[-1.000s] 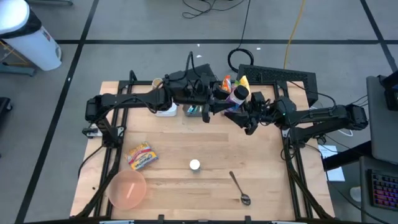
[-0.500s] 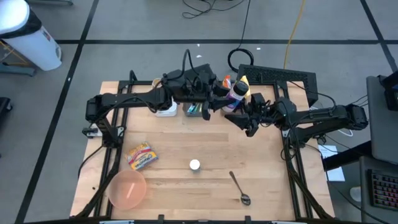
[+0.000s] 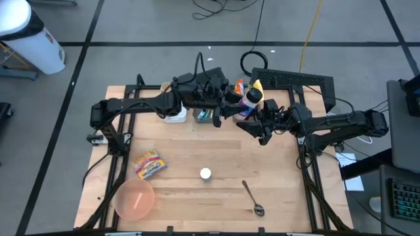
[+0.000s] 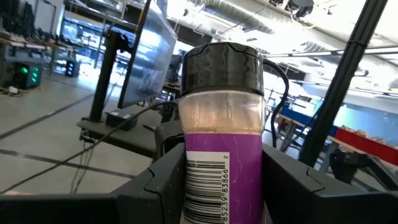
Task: Pick & Place Food Item
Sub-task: Put the black seasoning bottle into the white bin
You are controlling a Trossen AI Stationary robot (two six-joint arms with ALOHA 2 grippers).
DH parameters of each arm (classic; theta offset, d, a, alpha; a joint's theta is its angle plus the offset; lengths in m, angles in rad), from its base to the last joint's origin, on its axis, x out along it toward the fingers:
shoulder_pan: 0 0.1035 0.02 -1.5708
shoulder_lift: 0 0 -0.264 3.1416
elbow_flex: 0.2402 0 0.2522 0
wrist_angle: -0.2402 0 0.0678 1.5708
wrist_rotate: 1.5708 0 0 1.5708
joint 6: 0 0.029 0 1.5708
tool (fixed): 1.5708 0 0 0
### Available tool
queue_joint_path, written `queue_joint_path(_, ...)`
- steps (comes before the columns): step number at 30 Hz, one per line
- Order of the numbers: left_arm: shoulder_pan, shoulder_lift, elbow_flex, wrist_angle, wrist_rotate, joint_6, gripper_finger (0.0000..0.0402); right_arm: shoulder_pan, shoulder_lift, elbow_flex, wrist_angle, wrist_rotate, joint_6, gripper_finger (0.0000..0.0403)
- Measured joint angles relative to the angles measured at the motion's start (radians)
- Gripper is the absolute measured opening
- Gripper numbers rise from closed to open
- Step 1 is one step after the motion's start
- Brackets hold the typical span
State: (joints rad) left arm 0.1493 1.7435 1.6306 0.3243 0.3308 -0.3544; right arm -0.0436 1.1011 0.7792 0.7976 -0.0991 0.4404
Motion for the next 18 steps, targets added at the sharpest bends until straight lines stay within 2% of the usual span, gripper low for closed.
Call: queue_joint_path(18,0.002,-0.005,-0.001,-0.023,0.023,-0.007,0.0177,-0.014,-0.057,0.0,-0.12,-0.005,-0.015,0.0222)
